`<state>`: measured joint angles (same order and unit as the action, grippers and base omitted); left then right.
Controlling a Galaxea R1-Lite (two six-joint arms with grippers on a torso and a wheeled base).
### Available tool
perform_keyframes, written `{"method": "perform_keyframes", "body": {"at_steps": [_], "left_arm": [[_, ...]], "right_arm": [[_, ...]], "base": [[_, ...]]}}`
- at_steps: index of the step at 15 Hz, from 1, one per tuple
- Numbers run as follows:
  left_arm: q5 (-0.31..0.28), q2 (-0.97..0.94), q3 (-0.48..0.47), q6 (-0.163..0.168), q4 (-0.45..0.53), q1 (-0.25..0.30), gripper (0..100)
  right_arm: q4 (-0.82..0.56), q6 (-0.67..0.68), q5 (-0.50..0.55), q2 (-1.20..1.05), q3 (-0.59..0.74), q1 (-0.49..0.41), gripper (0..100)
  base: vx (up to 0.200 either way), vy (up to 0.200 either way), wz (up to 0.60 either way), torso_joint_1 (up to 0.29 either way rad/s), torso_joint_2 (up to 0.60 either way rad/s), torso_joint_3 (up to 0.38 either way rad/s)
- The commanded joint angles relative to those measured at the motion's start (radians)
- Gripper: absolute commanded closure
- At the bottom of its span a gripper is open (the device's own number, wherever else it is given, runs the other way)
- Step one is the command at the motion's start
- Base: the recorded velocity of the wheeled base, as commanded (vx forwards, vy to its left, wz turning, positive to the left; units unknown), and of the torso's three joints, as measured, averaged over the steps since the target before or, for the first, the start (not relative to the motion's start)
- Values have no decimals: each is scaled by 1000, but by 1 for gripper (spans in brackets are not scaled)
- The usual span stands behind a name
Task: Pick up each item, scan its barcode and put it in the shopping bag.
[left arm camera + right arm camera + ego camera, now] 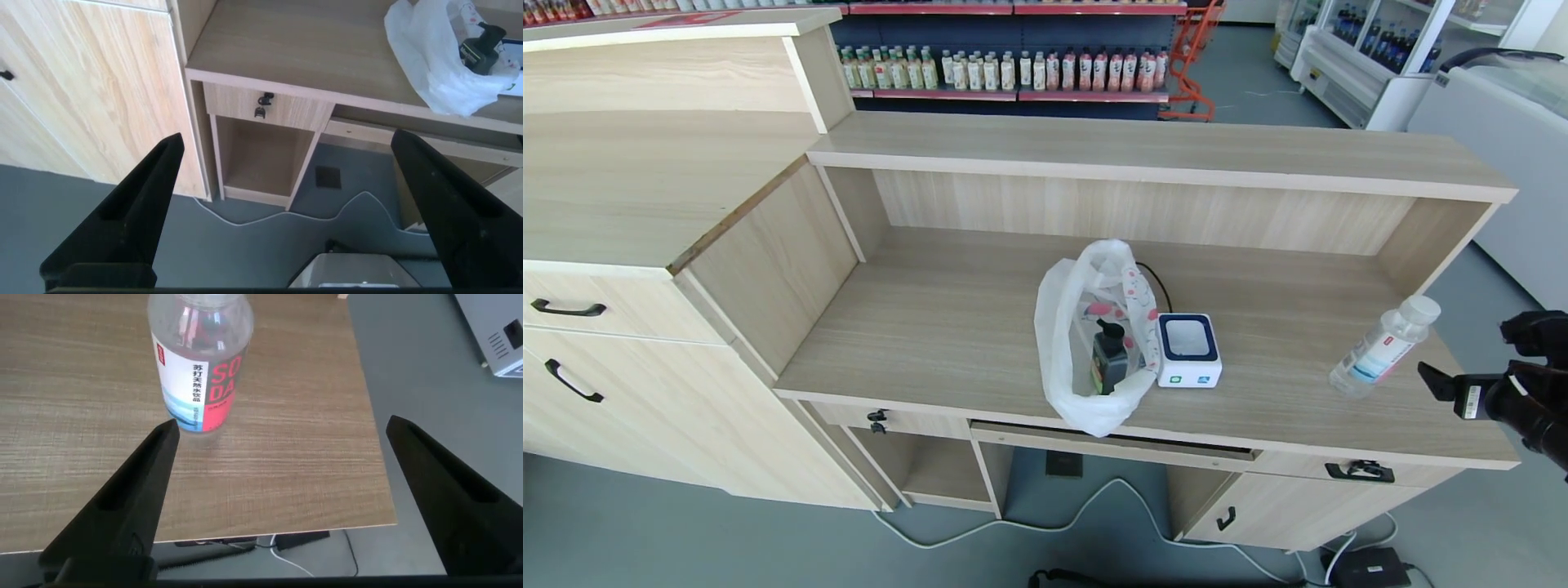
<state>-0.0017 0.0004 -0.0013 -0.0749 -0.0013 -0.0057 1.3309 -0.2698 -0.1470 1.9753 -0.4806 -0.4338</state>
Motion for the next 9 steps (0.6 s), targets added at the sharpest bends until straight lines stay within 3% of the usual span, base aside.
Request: {"method": "perform_keyframes", "body": {"at_steps": [1, 9], "left_arm": [[0, 0, 0, 0, 0, 0, 0], [0, 0, 0, 0, 0, 0, 0]], "right_arm": [[7, 0, 1, 46, -13, 20, 0], [-1, 1, 14, 134, -148, 43, 0]], "base": [[0, 0, 0, 0, 0, 0], [0, 0, 0, 0, 0, 0]]}}
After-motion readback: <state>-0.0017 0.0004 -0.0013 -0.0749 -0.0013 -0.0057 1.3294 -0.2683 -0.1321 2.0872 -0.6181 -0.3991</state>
